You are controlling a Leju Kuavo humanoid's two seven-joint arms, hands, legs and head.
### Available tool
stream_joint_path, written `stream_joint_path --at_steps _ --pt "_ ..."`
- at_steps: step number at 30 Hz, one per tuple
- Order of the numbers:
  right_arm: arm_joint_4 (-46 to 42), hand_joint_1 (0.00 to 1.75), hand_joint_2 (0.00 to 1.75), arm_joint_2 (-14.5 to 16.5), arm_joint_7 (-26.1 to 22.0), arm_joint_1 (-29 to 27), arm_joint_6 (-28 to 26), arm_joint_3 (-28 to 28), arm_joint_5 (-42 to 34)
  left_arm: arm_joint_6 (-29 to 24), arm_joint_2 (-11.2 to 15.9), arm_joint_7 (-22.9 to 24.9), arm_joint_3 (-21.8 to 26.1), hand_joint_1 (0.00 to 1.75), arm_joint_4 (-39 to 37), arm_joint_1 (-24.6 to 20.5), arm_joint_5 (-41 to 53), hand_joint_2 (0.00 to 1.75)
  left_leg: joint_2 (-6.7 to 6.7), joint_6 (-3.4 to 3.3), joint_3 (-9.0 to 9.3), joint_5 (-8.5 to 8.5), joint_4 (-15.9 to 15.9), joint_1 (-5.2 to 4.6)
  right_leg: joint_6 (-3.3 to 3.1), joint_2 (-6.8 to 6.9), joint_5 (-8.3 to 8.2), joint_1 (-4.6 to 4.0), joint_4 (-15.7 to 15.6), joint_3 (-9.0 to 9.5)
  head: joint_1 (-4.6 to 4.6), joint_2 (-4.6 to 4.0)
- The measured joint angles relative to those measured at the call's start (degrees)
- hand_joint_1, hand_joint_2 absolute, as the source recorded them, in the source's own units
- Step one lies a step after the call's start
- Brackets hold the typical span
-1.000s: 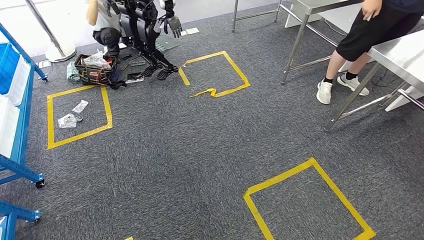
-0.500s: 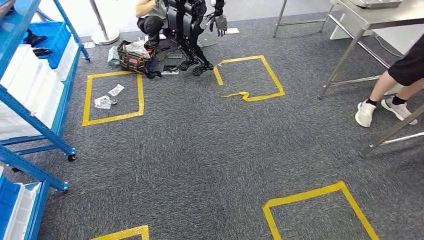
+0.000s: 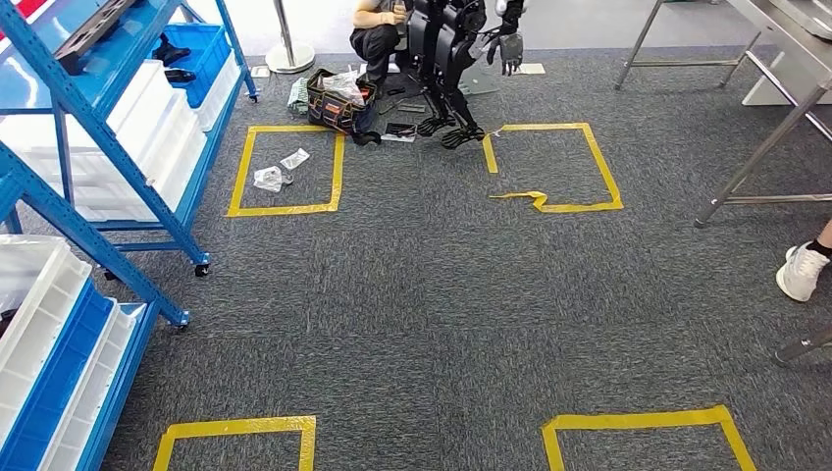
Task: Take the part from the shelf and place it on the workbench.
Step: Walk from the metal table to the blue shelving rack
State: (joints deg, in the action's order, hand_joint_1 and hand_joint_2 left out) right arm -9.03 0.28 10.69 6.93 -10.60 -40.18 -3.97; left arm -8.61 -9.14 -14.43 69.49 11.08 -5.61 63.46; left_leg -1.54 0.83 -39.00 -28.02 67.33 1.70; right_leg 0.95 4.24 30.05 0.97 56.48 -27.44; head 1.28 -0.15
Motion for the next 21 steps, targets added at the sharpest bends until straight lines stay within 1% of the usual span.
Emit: stream_joint_path --at_steps 1,2,3,4,5,6,7,8,9,10,11,12,13,14,15,16,17,18,19,20,21 --pt "0.0 0.00 1.75 -0.1 0.0 0.0 0.0 0.0 0.0 0.0 0.0 0.0 0.0 0.00 0.0 -0.1 0.0 0.00 -1.08 0.03 2.09 1.14 -3.6 0.05 0.37 0.53 0.32 -0.16 0.2 0.04 -0.08 0.00" --pt "0.0 0.00 1.75 -0.2 0.0 -0.1 0.0 0.0 0.0 0.0 0.0 0.0 0.0 0.00 0.0 -0.1 0.0 0.00 -1.82 -0.16 3.53 1.71 -6.1 0.00 0.75 0.96 0.61 -0.35 0.4 0.12 -0.03 0.00" --pt "0.0 0.00 1.75 -0.2 0.0 -0.1 0.0 0.1 0.0 0.0 0.0 0.0 0.0 0.00 0.0 -0.2 0.0 0.00 -2.15 -0.50 4.15 1.71 -7.3 -0.19 1.06 1.38 0.84 -0.56 0.4 0.19 0.05 0.00" --pt "0.0 0.00 1.75 -0.3 0.0 -0.1 -0.1 0.1 0.1 0.1 0.0 0.0 -0.1 0.00 0.0 -0.3 0.0 0.00 -1.68 -1.02 4.13 1.58 -7.4 -0.52 1.35 1.82 0.96 -0.73 0.4 0.34 0.16 0.00" --pt "0.0 0.00 1.75 -0.3 0.0 0.0 -0.1 0.1 0.1 0.1 0.0 0.0 -0.1 0.00 0.0 -0.3 0.0 0.00 -1.04 -1.55 4.08 1.63 -7.5 -0.70 1.61 2.17 1.03 -0.65 0.3 0.64 0.28 0.00" --pt "0.0 0.00 1.75 -0.2 0.0 0.1 -0.1 0.1 0.1 0.1 0.0 0.0 -0.1 0.00 0.0 -0.3 0.0 0.00 -0.49 -2.05 4.08 1.75 -7.6 -0.82 1.87 1.81 1.29 -0.50 0.5 0.71 0.35 0.00" --pt "0.0 0.00 1.75 -0.2 -0.1 0.1 -0.2 0.1 0.1 0.1 0.0 0.0 -0.1 0.00 0.0 -0.3 0.0 0.00 0.06 -2.57 4.08 1.92 -7.8 -0.86 2.03 0.83 1.95 -0.34 1.5 0.40 0.43 0.00" --pt "0.0 0.00 1.75 -0.2 -0.2 0.1 -0.2 0.2 0.1 0.1 0.1 0.0 -0.1 0.00 0.0 -0.3 0.0 0.00 0.58 -3.03 4.06 2.13 -8.0 -0.80 1.97 -0.56 3.14 -0.17 3.6 -0.62 0.50 0.00" --pt "0.0 0.00 1.75 -0.2 -0.3 0.2 -0.2 0.2 0.1 0.1 0.1 0.0 -0.1 0.00 0.0 -0.4 0.0 0.00 1.11 -3.37 3.97 2.26 -8.0 -0.79 1.77 -2.06 4.74 -0.09 7.0 -2.25 0.63 0.00" --pt "0.0 0.00 1.75 -0.1 -0.4 0.3 -0.3 0.2 0.1 0.2 0.1 0.0 -0.1 0.00 0.0 -0.4 0.0 0.00 1.70 -3.61 3.83 2.35 -8.1 -0.87 1.54 -2.91 6.42 -0.10 11.2 -4.19 0.67 0.00" --pt "0.0 0.00 1.75 0.0 -0.4 0.4 -0.3 0.3 0.0 0.2 0.2 -0.1 -0.1 0.00 0.0 -0.5 0.0 0.00 2.38 -3.75 3.72 2.42 -8.1 -0.97 1.47 -3.28 7.67 -0.11 14.9 -5.94 0.67 0.00" --pt "0.0 0.00 1.75 0.1 -0.4 0.6 -0.3 0.3 0.0 0.2 0.2 -0.1 -0.1 0.00 0.0 -0.4 0.0 0.00 3.15 -3.83 3.68 2.48 -8.0 -1.07 1.61 -3.38 8.15 -0.11 17.1 -6.95 0.67 0.00" --pt "0.0 0.00 1.75 0.1 -0.4 0.6 -0.3 0.3 0.0 0.3 0.2 -0.1 -0.1 0.00 0.0 -0.4 0.0 0.00 3.98 -3.84 3.67 2.56 -8.0 -1.13 1.94 -3.43 7.66 -0.09 17.1 -6.89 0.68 0.00" --pt "0.0 0.00 1.75 0.2 -0.4 0.6 -0.3 0.3 0.0 0.3 0.2 -0.2 -0.1 0.00 0.0 -0.4 0.0 0.00 4.85 -3.78 3.71 2.65 -8.0 -1.13 2.38 -3.65 6.31 -0.04 14.7 -5.77 0.69 0.00" --pt "0.0 0.00 1.75 0.2 -0.4 0.5 -0.4 0.3 0.1 0.3 0.2 -0.3 -0.1 0.00 0.0 -0.4 0.0 0.00 5.72 -3.65 3.71 2.77 -8.0 -1.10 2.81 -4.38 4.46 0.06 10.6 -3.93 0.71 0.00" --pt "0.0 0.00 1.75 0.2 -0.4 0.4 -0.4 0.3 0.1 0.3 0.2 -0.3 -0.1 0.00 0.0 -0.4 0.0 0.00 6.53 -3.40 3.62 2.92 -7.9 -1.15 2.98 -5.97 2.95 0.18 6.5 -2.20 0.74 0.00" --pt "0.0 0.00 1.75 0.1 -0.4 0.3 -0.4 0.4 0.0 0.3 0.1 -0.4 -0.1 0.00 0.0 -0.4 -0.1 0.00 7.22 -3.06 3.43 3.14 -7.9 -1.17 2.90 -7.31 1.85 0.23 3.3 -1.00 0.72 0.00" --pt "0.0 0.00 1.75 0.1 -0.4 0.2 -0.4 0.4 0.0 0.3 0.1 -0.5 -0.1 0.00 0.0 -0.4 -0.1 0.00 7.79 -2.67 3.22 3.39 -8.0 -1.17 2.65 -8.38 1.30 0.17 1.5 -0.40 0.73 0.00" --pt "0.0 0.00 1.75 0.1 -0.5 0.2 -0.4 0.4 0.0 0.2 0.2 -0.5 -0.1 0.00 0.0 -0.3 -0.1 0.00 8.30 -2.21 3.03 3.69 -8.2 -1.14 2.23 -8.80 1.24 -0.02 1.0 -0.37 0.74 0.00" --pt "0.0 0.00 1.75 0.2 -0.5 0.3 -0.4 0.4 0.0 0.2 0.2 -0.5 -0.1 0.00 0.0 -0.2 -0.1 0.00 8.86 -1.74 2.89 4.02 -8.4 -1.06 1.82 -8.17 1.00 -0.17 0.9 -0.43 0.73 0.00" --pt "0.0 0.00 1.75 0.2 -0.5 0.3 -0.5 0.4 0.0 0.2 0.2 -0.5 -0.1 0.00 0.0 -0.1 -0.1 0.00 8.93 -1.39 2.71 4.09 -8.4 -0.98 1.34 -7.51 0.72 -0.05 0.7 -0.26 0.73 0.00"
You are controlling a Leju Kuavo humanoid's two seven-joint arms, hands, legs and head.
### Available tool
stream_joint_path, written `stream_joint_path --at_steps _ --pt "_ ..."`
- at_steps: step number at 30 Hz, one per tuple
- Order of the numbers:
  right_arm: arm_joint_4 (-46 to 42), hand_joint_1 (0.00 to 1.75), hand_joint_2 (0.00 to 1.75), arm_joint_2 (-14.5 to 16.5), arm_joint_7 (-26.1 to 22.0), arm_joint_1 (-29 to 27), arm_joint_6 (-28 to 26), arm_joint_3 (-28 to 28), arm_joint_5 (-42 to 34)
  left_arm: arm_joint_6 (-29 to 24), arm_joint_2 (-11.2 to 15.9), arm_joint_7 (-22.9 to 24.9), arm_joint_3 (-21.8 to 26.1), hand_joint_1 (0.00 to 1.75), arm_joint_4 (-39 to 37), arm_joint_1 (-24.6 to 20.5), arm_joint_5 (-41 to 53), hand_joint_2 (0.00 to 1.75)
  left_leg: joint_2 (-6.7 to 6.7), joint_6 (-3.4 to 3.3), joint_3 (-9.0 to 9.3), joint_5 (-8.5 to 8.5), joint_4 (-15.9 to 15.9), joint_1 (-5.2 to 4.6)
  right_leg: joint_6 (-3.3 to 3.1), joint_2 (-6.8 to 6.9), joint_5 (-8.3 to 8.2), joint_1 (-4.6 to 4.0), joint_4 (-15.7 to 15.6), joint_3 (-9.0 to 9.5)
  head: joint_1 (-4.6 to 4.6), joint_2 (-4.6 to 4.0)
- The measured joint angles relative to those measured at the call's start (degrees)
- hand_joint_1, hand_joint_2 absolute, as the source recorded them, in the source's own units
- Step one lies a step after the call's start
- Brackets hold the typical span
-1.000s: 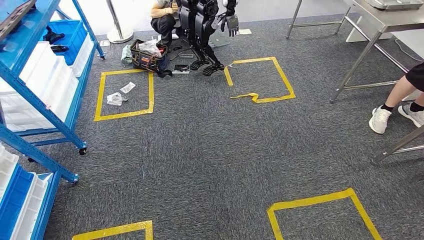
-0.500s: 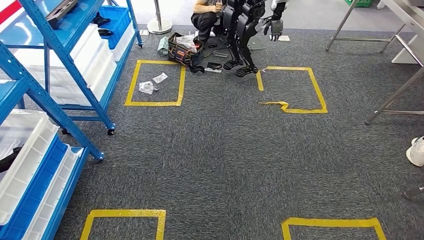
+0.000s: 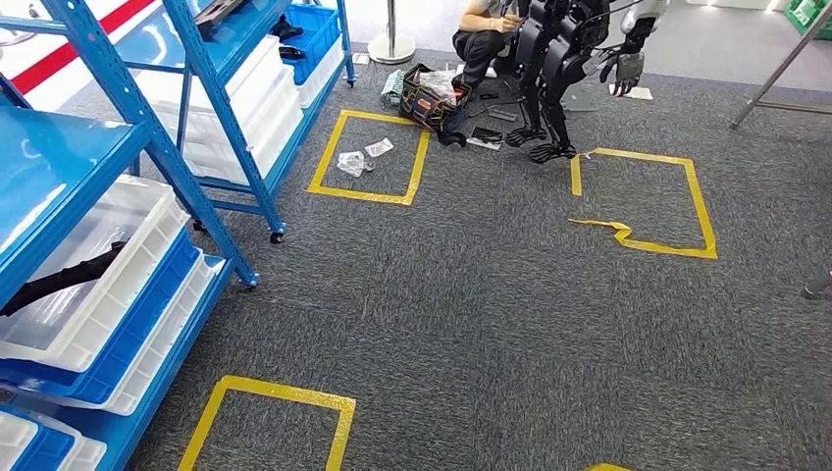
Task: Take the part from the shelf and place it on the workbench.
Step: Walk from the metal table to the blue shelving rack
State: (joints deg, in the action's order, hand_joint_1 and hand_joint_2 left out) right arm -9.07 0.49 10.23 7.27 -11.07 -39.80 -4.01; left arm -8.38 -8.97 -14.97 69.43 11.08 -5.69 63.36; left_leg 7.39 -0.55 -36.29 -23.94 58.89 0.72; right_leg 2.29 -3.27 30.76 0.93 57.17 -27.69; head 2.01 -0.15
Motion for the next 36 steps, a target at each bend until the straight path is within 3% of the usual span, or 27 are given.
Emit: stream_joint_path --at_steps 2,4,6,7,8,11,13,15,16,17,19,21,22,23,25,26,28,31,36 --pt "0.0 0.00 1.75 0.0 0.0 -0.1 0.0 0.0 0.0 0.0 0.0 0.0 0.0 0.00 0.0 0.1 0.0 0.00 -2.20 0.45 -1.24 -1.71 2.3 -0.15 -1.01 1.57 -0.56 0.35 -0.4 0.25 -0.28 0.00" --pt "0.0 0.00 1.75 -0.1 0.0 -0.3 -0.1 0.0 0.0 -0.1 0.0 0.0 0.0 0.00 0.0 0.0 -0.1 0.00 -5.59 0.67 -4.17 -5.68 8.9 -0.21 -1.56 3.34 -0.72 0.26 -0.6 0.27 -0.60 0.00" --pt "0.0 0.00 1.75 -0.2 0.0 -0.4 -0.1 0.1 0.0 -0.1 0.0 0.0 0.0 0.00 0.0 0.0 -0.1 0.00 -6.84 0.95 -6.92 -8.23 15.4 -0.07 -1.70 5.14 -0.66 -0.01 -0.5 0.20 -0.65 0.00" --pt "0.0 0.00 1.75 -0.2 0.0 -0.5 -0.1 0.1 0.0 -0.1 0.0 0.0 0.0 0.00 0.0 0.0 -0.1 0.00 -7.10 1.05 -7.05 -8.02 16.2 -0.01 -1.74 5.95 -0.61 -0.07 -0.5 0.21 -0.68 0.00" --pt "0.0 0.00 1.75 -0.2 0.0 -0.5 -0.1 0.1 0.0 -0.1 0.0 0.0 0.0 0.00 0.0 0.1 -0.2 0.00 -7.45 1.10 -5.98 -6.80 14.5 0.04 -1.78 6.69 -0.53 -0.08 -0.5 0.30 -0.70 0.00" --pt "0.0 0.00 1.75 -0.2 0.0 -0.5 -0.1 0.0 0.0 -0.2 0.1 0.0 0.0 0.00 0.0 0.0 -0.3 0.00 -10.43 0.78 0.39 -2.55 3.4 -0.08 -1.36 8.42 0.07 -0.42 -0.4 0.65 -0.84 0.00" --pt "0.0 0.00 1.75 -0.2 0.0 -0.6 -0.1 0.0 0.0 -0.2 0.1 0.0 0.0 0.00 0.0 -0.1 -0.3 0.00 -11.26 0.04 1.83 -2.35 0.6 -0.50 -0.83 9.39 0.46 -0.93 -0.4 0.71 -0.79 0.00" --pt "0.0 0.00 1.75 -0.2 0.0 -0.5 -0.1 0.0 0.0 -0.3 0.1 0.1 0.0 0.00 0.0 -0.2 -0.3 0.00 -9.96 -0.84 1.71 -2.23 0.3 -0.69 -0.45 10.41 0.70 -1.11 -0.5 1.13 -0.74 0.00" --pt "0.0 0.00 1.75 -0.3 0.0 -0.4 -0.1 0.0 0.0 -0.4 0.1 0.1 0.0 0.00 0.0 -0.1 -0.3 0.00 -9.35 -1.24 1.73 -2.09 0.1 -0.63 -0.31 10.06 1.08 -1.03 -0.1 1.17 -0.72 0.00" --pt "0.0 0.00 1.75 -0.3 0.0 -0.4 -0.1 0.0 0.0 -0.4 0.1 0.2 0.0 0.00 0.0 -0.1 -0.3 0.00 -8.75 -1.64 1.73 -1.89 -0.1 -0.47 -0.29 8.90 1.98 -0.98 1.3 0.67 -0.67 0.00" --pt "0.0 0.00 1.75 -0.3 0.0 -0.3 -0.1 0.0 -0.1 -0.5 0.1 0.2 0.0 0.00 0.0 -0.2 -0.3 0.00 -7.62 -2.23 1.59 -1.59 -0.3 -0.21 -0.57 5.54 5.08 -0.77 8.0 -2.45 -0.46 0.00" --pt "0.0 0.00 0.87 -0.2 -0.1 0.1 -0.1 0.1 -0.2 -0.5 0.1 0.2 0.0 0.00 0.0 -0.2 -0.3 0.00 -6.30 -2.46 1.36 -1.44 -0.3 -0.16 -0.63 4.10 7.67 -0.71 15.7 -6.08 -0.37 0.00" --pt "0.0 0.00 0.44 -0.2 -0.1 0.2 -0.1 0.1 -0.2 -0.5 0.0 0.2 0.0 0.00 0.0 -0.2 -0.3 0.00 -5.64 -2.47 1.35 -1.39 -0.2 -0.15 -0.32 4.00 7.77 -0.63 17.1 -6.75 -0.39 0.00" --pt "0.0 0.00 0.00 -0.2 -0.1 0.1 -0.1 0.1 -0.2 -0.5 0.0 0.2 0.0 0.00 0.0 -0.2 -0.2 0.00 -4.96 -2.43 1.42 -1.34 -0.2 -0.11 0.24 3.96 6.81 -0.48 16.0 -6.23 -0.35 0.00" --pt "0.0 0.00 0.00 -0.3 -0.2 -0.2 -0.1 0.0 -0.1 -0.5 0.0 0.2 0.0 0.00 0.0 -0.2 -0.2 0.00 -3.81 -2.16 1.55 -1.21 -0.2 -0.02 1.60 3.41 3.12 0.07 8.3 -2.92 -0.25 0.00" --pt "0.0 0.00 0.00 -0.4 -0.3 -0.4 -0.2 0.0 -0.2 -0.5 0.0 0.2 0.0 0.00 0.0 -0.2 -0.2 0.00 -3.33 -1.89 1.45 -1.15 0.0 -0.10 1.95 2.85 1.56 0.23 4.4 -1.45 -0.12 0.00" --pt "0.0 0.00 0.00 -0.3 -0.6 -0.8 -0.3 0.0 -0.3 -0.6 0.0 0.2 0.0 0.00 0.0 -0.2 -0.1 0.00 -2.91 -1.68 1.04 -1.11 0.1 -0.34 1.82 1.90 0.15 0.53 0.3 -0.41 -0.12 0.00" --pt "0.1 0.00 0.00 -0.2 -0.9 -1.3 -0.4 0.0 -0.5 -0.6 0.1 0.2 0.0 0.00 0.0 0.0 0.1 0.00 -3.05 -2.58 0.91 -0.91 -0.1 -0.31 1.17 1.73 -0.13 0.28 0.0 -0.71 -0.39 0.00" --pt "0.1 0.00 0.00 -0.2 -0.9 -1.4 -0.5 0.0 -0.6 -0.6 0.1 0.2 0.0 0.00 0.0 0.0 0.2 0.00 -3.11 -1.94 1.20 -0.37 -0.7 -0.07 0.89 1.73 -0.27 -0.12 0.1 -0.78 -0.45 0.00"
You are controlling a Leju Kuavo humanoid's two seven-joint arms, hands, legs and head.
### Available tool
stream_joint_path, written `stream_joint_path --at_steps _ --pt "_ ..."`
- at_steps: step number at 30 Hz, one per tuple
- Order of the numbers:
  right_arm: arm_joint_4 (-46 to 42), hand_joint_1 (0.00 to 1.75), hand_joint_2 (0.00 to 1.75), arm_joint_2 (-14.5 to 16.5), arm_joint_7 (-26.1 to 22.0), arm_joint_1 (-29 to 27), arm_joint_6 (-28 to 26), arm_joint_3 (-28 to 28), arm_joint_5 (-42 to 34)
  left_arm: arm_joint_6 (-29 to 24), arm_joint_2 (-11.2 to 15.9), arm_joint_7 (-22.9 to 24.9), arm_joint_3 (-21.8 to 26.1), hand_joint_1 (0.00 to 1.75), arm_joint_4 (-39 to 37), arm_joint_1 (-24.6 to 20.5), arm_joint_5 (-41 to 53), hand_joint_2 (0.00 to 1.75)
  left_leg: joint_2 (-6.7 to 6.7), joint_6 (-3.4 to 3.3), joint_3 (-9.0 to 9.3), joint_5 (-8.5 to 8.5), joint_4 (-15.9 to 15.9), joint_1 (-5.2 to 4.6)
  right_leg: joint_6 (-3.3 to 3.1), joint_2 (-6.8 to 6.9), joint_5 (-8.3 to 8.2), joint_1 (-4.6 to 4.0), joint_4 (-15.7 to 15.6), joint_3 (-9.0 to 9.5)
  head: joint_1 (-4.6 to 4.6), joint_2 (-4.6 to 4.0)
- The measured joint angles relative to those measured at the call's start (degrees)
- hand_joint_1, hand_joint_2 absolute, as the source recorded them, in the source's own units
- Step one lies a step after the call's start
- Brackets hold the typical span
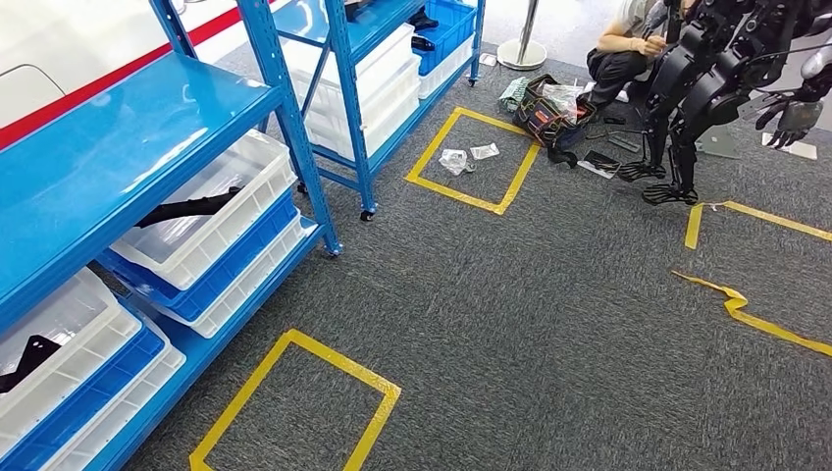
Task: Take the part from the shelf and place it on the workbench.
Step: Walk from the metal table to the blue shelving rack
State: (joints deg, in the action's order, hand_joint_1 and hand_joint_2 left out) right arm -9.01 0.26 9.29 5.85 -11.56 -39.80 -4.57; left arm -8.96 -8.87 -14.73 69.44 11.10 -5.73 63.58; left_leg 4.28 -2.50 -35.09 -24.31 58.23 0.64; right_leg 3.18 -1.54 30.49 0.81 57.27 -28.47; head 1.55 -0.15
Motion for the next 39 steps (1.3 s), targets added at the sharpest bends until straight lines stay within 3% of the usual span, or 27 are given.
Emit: stream_joint_path --at_steps 3,7,10,25,29,31,33,35,36,38,39 --pt "0.0 0.00 0.00 0.0 0.0 0.0 0.0 0.0 0.0 0.0 0.0 0.0 0.0 0.00 0.0 0.0 0.0 0.00 -0.01 0.30 0.03 0.04 -0.1 0.03 -0.10 0.00 0.06 -0.08 0.0 -0.02 -0.01 0.00" --pt "0.0 0.00 0.00 0.0 0.0 0.0 0.0 0.0 0.0 0.0 -0.1 0.0 0.0 0.00 0.0 0.0 0.0 0.00 -0.02 1.24 0.03 -0.10 -0.2 0.06 -0.31 0.01 0.20 -0.12 0.1 -0.01 0.01 0.00" --pt "0.0 0.00 0.00 -0.1 0.0 0.0 0.0 0.0 0.0 0.1 -0.1 0.0 0.0 0.00 0.0 0.0 0.1 0.00 -0.04 1.46 0.01 -0.14 -0.2 0.01 -0.32 0.01 0.21 -0.09 0.1 -0.02 0.02 0.00" --pt "0.0 0.00 0.00 -0.1 -0.2 -0.2 -0.2 0.0 -0.4 0.1 0.0 0.1 -0.3 0.00 0.0 0.0 0.6 0.00 -0.07 1.43 -0.11 -0.14 0.0 -0.26 -0.43 0.00 0.09 0.20 0.0 -0.04 0.02 0.00" --pt "0.0 0.00 0.00 0.0 -0.2 -0.3 -0.2 0.0 -0.4 0.1 0.2 0.2 -0.3 0.00 0.0 -0.1 0.6 0.00 -0.22 0.25 0.49 0.14 -0.9 -0.29 0.04 0.09 -0.10 0.59 -0.6 0.34 -0.10 0.00" --pt "0.0 0.00 0.00 -0.1 -0.2 -0.2 -0.2 0.0 -0.3 0.1 0.1 0.3 -0.3 0.00 0.0 -0.1 0.5 0.00 -0.54 -0.25 1.48 0.89 -2.7 0.19 -0.27 0.45 1.54 0.31 2.2 -0.69 -0.08 0.00" --pt "0.0 0.00 0.00 -0.1 -0.2 -0.2 -0.2 0.0 -0.3 0.1 0.1 0.4 -0.3 0.00 0.0 -0.1 0.4 0.00 -0.87 -0.34 1.81 1.15 -3.4 0.56 -0.63 0.70 4.81 0.55 9.1 -4.05 0.01 0.00" --pt "0.0 0.00 0.00 -0.2 -0.2 -0.2 -0.2 0.0 -0.3 0.1 0.1 0.4 -0.3 0.00 0.0 -0.1 0.4 0.00 -1.02 0.03 1.73 1.11 -3.3 0.84 0.00 0.77 6.48 1.15 14.2 -6.77 0.04 0.00" --pt "0.0 0.00 0.00 -0.2 -0.2 -0.3 -0.2 0.0 -0.2 0.0 0.1 0.4 -0.3 0.00 0.0 -0.1 0.3 0.00 -1.01 0.40 1.71 1.06 -3.3 1.08 0.78 0.81 5.98 1.50 13.9 -6.75 0.04 0.00" --pt "0.0 0.00 0.00 -0.3 -0.2 -0.3 -0.2 0.0 -0.2 0.0 0.0 0.5 -0.3 0.00 0.0 -0.1 0.2 0.00 -0.89 1.62 1.56 0.75 -2.6 1.76 2.96 0.86 2.80 2.44 7.2 -3.53 0.07 0.00" --pt "0.0 0.00 0.00 -0.2 -0.2 -0.2 -0.1 -0.1 -0.1 -0.1 0.2 0.6 -0.3 0.00 0.1 -0.1 0.1 0.00 -0.82 2.36 1.38 0.43 -2.0 1.98 3.73 0.81 1.35 2.65 3.9 -2.04 0.27 0.00"
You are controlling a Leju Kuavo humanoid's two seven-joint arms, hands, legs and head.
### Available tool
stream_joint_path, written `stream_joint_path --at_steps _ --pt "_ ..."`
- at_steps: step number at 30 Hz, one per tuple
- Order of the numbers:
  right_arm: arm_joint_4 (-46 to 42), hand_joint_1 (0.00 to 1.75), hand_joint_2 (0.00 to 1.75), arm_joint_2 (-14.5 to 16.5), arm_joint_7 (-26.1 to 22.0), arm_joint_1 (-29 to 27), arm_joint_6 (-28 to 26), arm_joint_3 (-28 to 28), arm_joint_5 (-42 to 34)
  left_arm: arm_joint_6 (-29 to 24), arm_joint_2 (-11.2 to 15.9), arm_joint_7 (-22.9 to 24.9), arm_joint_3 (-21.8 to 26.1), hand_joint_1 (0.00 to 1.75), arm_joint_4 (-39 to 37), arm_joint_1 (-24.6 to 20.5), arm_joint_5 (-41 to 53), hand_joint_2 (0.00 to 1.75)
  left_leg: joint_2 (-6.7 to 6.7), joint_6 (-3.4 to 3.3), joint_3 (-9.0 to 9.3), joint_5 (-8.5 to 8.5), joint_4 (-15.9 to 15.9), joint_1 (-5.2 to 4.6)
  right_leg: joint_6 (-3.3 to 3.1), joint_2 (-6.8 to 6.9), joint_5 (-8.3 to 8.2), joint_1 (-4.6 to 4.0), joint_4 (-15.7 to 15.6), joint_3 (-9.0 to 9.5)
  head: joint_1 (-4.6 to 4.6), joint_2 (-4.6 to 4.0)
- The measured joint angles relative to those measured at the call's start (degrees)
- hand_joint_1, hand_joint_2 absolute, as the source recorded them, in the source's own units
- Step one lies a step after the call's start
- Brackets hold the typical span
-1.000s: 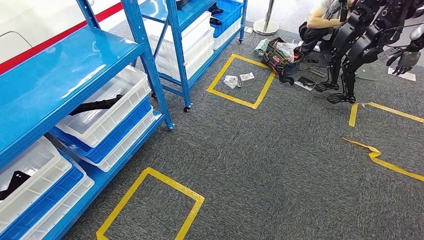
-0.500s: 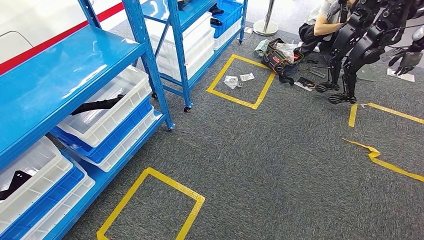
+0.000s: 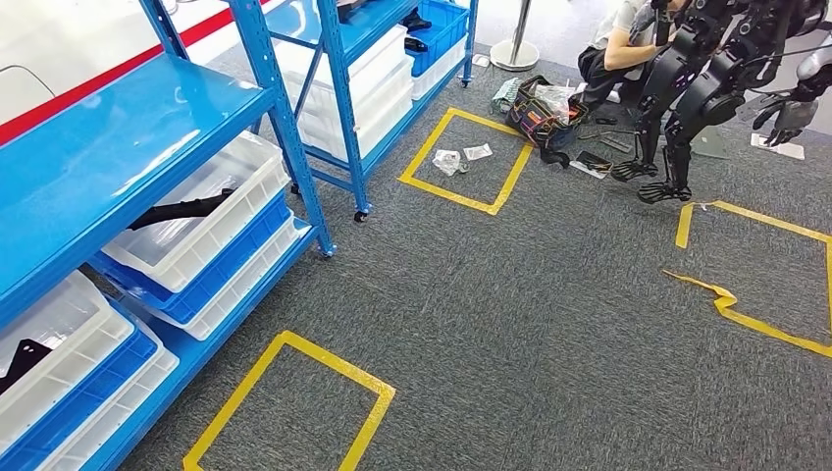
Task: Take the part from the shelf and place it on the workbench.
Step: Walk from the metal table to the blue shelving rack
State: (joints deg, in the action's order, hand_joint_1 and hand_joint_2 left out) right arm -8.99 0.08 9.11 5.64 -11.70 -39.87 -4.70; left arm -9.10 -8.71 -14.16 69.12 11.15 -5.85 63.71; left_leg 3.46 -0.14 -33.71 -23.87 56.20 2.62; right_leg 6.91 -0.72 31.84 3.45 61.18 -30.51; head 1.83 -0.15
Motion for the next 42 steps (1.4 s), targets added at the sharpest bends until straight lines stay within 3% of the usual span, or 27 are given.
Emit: stream_joint_path --at_steps 1,2,4,5,7,10,11,12,13,16,18,22,25,26,27,28,30,31,33,37,38,40,42 --pt "0.0 0.00 0.00 0.1 0.0 0.0 0.1 0.0 0.0 -0.1 0.1 0.1 0.0 0.00 0.0 0.0 0.0 0.00 0.07 0.68 -0.24 -0.37 0.7 0.11 -0.02 -0.04 -1.00 0.16 -2.3 0.99 0.11 0.00" --pt "0.0 0.00 0.00 0.2 0.0 0.1 0.1 0.0 0.1 -0.3 0.2 0.2 0.0 0.00 0.1 0.0 0.0 0.00 0.10 1.18 -0.43 -0.64 1.1 0.12 -0.59 -0.06 -1.38 0.14 -3.0 1.21 0.06 0.00" --pt "0.0 0.00 0.00 0.2 0.1 0.0 0.2 -0.1 0.1 -0.5 0.3 0.2 0.0 0.00 0.1 0.1 0.0 0.00 0.17 1.64 -0.52 -0.70 1.3 0.28 -2.53 0.02 -1.42 -0.18 -2.3 0.79 -0.36 0.00" --pt "0.0 0.00 0.00 0.2 0.1 0.0 0.2 -0.1 0.1 -0.5 0.2 0.2 0.0 0.00 0.1 0.2 0.0 0.00 -0.08 1.71 -0.58 -0.76 1.3 0.45 -3.14 0.14 -1.50 -0.32 -2.2 0.77 -0.65 0.00" --pt "0.0 0.00 0.00 0.2 0.1 -0.1 0.2 -0.1 0.1 -0.5 0.1 0.3 0.0 0.00 0.1 0.3 0.0 0.00 -1.51 1.59 -1.81 -2.63 4.0 0.54 -3.90 0.48 -1.72 -0.69 -2.0 0.68 -1.03 0.00" --pt "0.1 0.00 0.00 0.1 0.1 -0.3 0.2 -0.1 0.2 -0.6 0.0 0.3 0.0 0.00 0.1 0.1 0.0 0.00 -3.23 0.79 -7.11 -8.62 15.6 -0.09 -4.52 1.28 -1.78 -1.64 -2.0 0.38 -1.43 0.00" --pt "0.1 0.00 0.00 0.1 0.1 -0.3 0.2 -0.1 0.2 -0.6 0.0 0.3 0.0 0.00 0.1 0.2 0.0 0.00 -3.29 0.38 -8.41 -9.55 18.5 -0.39 -4.70 1.53 -1.72 -2.01 -2.0 0.37 -1.45 0.00" --pt "0.1 0.00 0.00 0.1 0.1 -0.4 0.2 -0.1 0.2 -0.6 0.0 0.3 0.0 0.00 0.1 0.2 0.0 0.00 -3.29 -0.16 -8.68 -9.33 19.3 -0.75 -4.87 1.71 -1.61 -2.35 -2.0 0.46 -1.45 0.00" --pt "0.1 0.00 0.00 0.1 0.1 -0.3 0.2 -0.1 0.2 -0.6 0.0 0.3 0.0 0.00 0.1 0.2 0.0 0.00 -3.29 -0.80 -7.80 -8.06 17.8 -1.15 -5.05 1.81 -1.49 -2.62 -2.0 0.66 -1.45 0.00" --pt "0.1 0.00 0.00 0.2 0.1 -0.1 0.2 -0.1 0.2 -0.6 0.1 0.3 0.0 0.00 0.1 0.1 0.0 0.00 -3.74 -3.05 -2.18 -3.47 7.4 -2.59 -5.55 1.92 -1.04 -3.19 -2.0 1.14 -1.37 0.00" --pt "0.1 0.00 0.00 0.4 0.1 0.0 0.3 -0.1 0.2 -0.6 0.2 0.3 0.0 0.00 0.1 0.0 0.0 0.00 -4.09 -3.52 -0.84 -3.19 4.4 -3.29 -5.47 2.04 -0.93 -3.32 -2.1 1.03 -1.39 0.00" --pt "0.1 0.00 0.00 0.3 0.1 0.0 0.3 -0.1 0.2 -0.6 0.1 0.3 0.0 0.00 0.1 0.0 0.0 0.00 -3.74 -3.28 0.03 -2.58 2.5 -2.99 -5.01 1.95 0.22 -3.47 -0.5 0.34 -1.47 0.00" --pt "0.1 0.00 0.00 0.1 0.1 0.0 0.3 -0.1 0.2 -0.6 0.0 0.3 0.0 0.00 0.1 -0.2 0.0 0.00 -3.37 -3.42 0.45 -2.36 1.9 -2.80 -5.09 1.15 3.90 -3.32 9.1 -4.55 -1.43 0.00" --pt "0.1 0.00 0.00 0.0 0.1 -0.1 0.3 -0.1 0.2 -0.6 0.0 0.3 0.0 0.00 0.1 -0.1 0.0 0.00 -3.22 -3.42 0.44 -2.39 1.9 -2.80 -4.87 1.08 4.61 -3.23 12.0 -6.25 -1.42 0.00" --pt "0.1 0.00 0.00 0.0 0.1 -0.1 0.3 -0.1 0.2 -0.6 0.0 0.4 0.0 0.00 0.1 -0.1 0.0 0.00 -3.04 -3.40 0.46 -2.41 1.9 -2.78 -4.43 1.04 4.45 -3.08 13.0 -7.08 -1.43 0.00" --pt "0.1 0.00 0.00 -0.1 0.1 -0.2 0.3 -0.1 0.2 -0.6 -0.1 0.4 0.0 0.00 0.1 -0.1 0.0 0.00 -2.85 -3.35 0.50 -2.45 1.9 -2.73 -3.81 1.03 3.41 -2.93 11.9 -6.86 -1.42 0.00" --pt "0.1 0.00 0.00 -0.2 0.1 -0.2 0.3 -0.1 0.2 -0.6 -0.2 0.4 0.0 0.00 0.1 -0.1 0.0 0.00 -2.49 -3.07 0.68 -2.59 2.0 -2.63 -2.54 1.00 -0.22 -2.54 4.2 -3.71 -1.36 0.00" --pt "0.1 0.00 0.00 -0.2 0.1 -0.2 0.3 -0.1 0.2 -0.6 -0.2 0.4 0.0 0.00 0.1 -0.1 0.0 0.00 -2.36 -2.80 0.74 -2.73 2.1 -2.73 -2.41 0.95 -1.69 -2.48 0.6 -2.13 -1.31 0.00" --pt "0.1 0.00 0.00 -0.2 0.1 -0.1 0.3 -0.1 0.2 -0.6 -0.2 0.4 0.0 0.00 0.1 -0.1 0.0 0.00 -2.26 -2.21 0.79 -2.94 2.2 -2.97 -3.18 0.83 -2.93 -2.54 -2.9 -0.60 -1.33 0.00" --pt "0.1 0.00 0.00 -0.2 0.1 -0.1 0.2 -0.1 0.0 -0.6 -0.2 0.9 0.0 0.00 0.1 0.0 0.3 0.00 -2.47 -1.03 0.20 -4.06 3.6 -2.74 -5.25 0.85 -3.22 -2.26 -3.2 -0.25 -1.55 0.00" --pt "0.1 0.00 0.00 -0.2 0.1 -0.1 0.2 -0.1 -0.1 -0.6 -0.2 1.1 0.0 0.00 0.1 0.0 0.4 0.00 -2.63 -0.72 -0.84 -5.44 5.8 -2.61 -5.65 0.89 -3.24 -2.05 -3.2 -0.13 -1.69 0.00" --pt "0.1 0.00 0.00 -0.1 0.0 -0.2 0.1 -0.1 -0.1 -0.6 -0.2 1.5 0.0 0.00 0.1 0.0 0.6 0.00 -2.93 -0.23 -4.52 -9.08 13.3 -2.39 -6.16 1.02 -3.07 -2.08 -3.2 -0.05 -1.98 0.00" --pt "0.1 0.00 0.00 -0.1 0.0 -0.3 0.1 -0.1 -0.1 -0.6 -0.2 1.7 0.0 0.00 0.1 0.1 0.6 0.00 -3.04 0.01 -7.56 -10.43 18.5 -2.18 -6.34 1.09 -2.89 -2.14 -3.2 0.09 -1.98 0.00"
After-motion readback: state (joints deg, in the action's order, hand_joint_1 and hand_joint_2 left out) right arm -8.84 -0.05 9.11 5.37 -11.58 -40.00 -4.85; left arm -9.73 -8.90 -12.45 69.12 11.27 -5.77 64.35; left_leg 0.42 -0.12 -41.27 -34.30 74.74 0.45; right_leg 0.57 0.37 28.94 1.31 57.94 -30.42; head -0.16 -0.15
